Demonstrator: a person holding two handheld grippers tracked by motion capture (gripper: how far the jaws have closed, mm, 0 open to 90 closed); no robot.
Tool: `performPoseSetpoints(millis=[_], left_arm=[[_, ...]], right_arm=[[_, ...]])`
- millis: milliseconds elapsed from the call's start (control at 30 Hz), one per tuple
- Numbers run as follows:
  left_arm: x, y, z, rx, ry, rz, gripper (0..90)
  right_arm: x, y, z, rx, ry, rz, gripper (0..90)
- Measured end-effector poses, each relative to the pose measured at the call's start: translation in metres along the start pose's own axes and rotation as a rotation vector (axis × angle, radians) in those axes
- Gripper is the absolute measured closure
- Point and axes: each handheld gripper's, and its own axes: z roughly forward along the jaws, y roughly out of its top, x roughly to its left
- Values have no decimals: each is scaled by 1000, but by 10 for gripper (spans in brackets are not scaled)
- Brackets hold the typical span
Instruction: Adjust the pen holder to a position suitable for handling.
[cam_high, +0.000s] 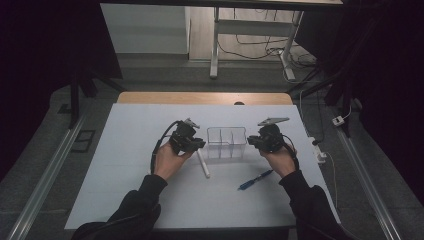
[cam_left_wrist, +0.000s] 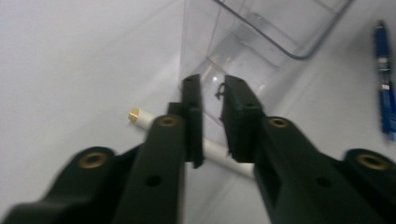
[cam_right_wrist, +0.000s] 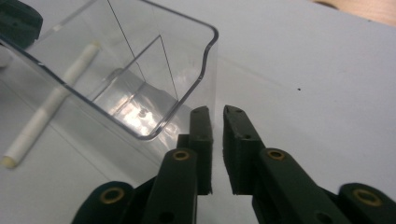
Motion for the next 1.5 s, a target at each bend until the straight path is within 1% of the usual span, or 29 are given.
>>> performPoseSetpoints(millis=[33,100,133,167,200,233,267,300,500,567,600,633,667,733,800,867,933,967,1033,1133,1233,1333,1367,1467,1500], left_arm=[[1,-3,-5,-11,-11,-2,742],[1,-9,-14,-26,-14,-4,693],[1,-12,-18,-33,-18,-8,658],[1,-14,-22,-39,-16,-8,658],[1,-16,-26,-45,-15,-6,633],[0,-18,-30,-53,-18,-2,573],[-1,-20,-34,-64,-18,3,573],[-1,-22,-37,-75,-15,8,536],[-5,-37,-58,-131,-24,35,348],[-5,-44,-65,-147,-34,33,282],[-5,-48,-68,-153,-41,29,253],[-5,-52,-72,-160,-41,20,231],[-4,-56,-76,-169,-46,11,219],[-4,-64,-83,-188,-49,-21,202],[-3,-72,-90,-200,-57,-50,197],[-3,-81,-98,-206,-55,-66,154],[-4,-90,-105,-209,-44,-62,108],[-5,-94,-109,-208,-31,-61,90],[-6,-105,-116,-211,-16,-65,46],[-8,-120,-126,-212,-14,-80,22],[-9,-135,-135,-216,-6,-91,6],[-12,-148,-142,-222,5,-88,0],[-13,-152,-144,-220,10,-88,0],[-15,-164,-150,-221,13,-104,0],[-16,-168,-152,-223,16,-111,0]], right_arm=[[0,0,0,0,0,0,798],[-1,-2,-7,-12,12,13,762],[-2,-4,-12,-11,21,18,719],[-2,-4,-12,-11,21,18,719],[-1,-5,-15,-14,26,23,700],[0,-7,-19,-22,40,29,660],[0,-7,-19,-22,40,29,660],[2,-7,-21,-28,44,32,639],[13,-8,-31,-42,56,6,477],[18,-9,-34,-42,56,-1,426],[20,-9,-35,-48,60,3,410],[21,-10,-37,-41,70,1,392],[23,-11,-39,-41,76,0,373],[25,-13,-43,-48,89,8,342],[28,-16,-47,-58,116,28,300],[30,-18,-50,-56,130,35,267],[32,-21,-53,-51,134,31,235],[33,-23,-54,-45,139,33,216],[34,-25,-56,-29,146,31,175],[37,-30,-58,-13,154,9,129],[41,-35,-60,-13,152,-11,84],[45,-39,-62,-12,151,-31,42],[46,-40,-63,-11,152,-39,33],[48,-44,-65,-4,151,-70,18],[49,-45,-65,-4,150,-63,17]])
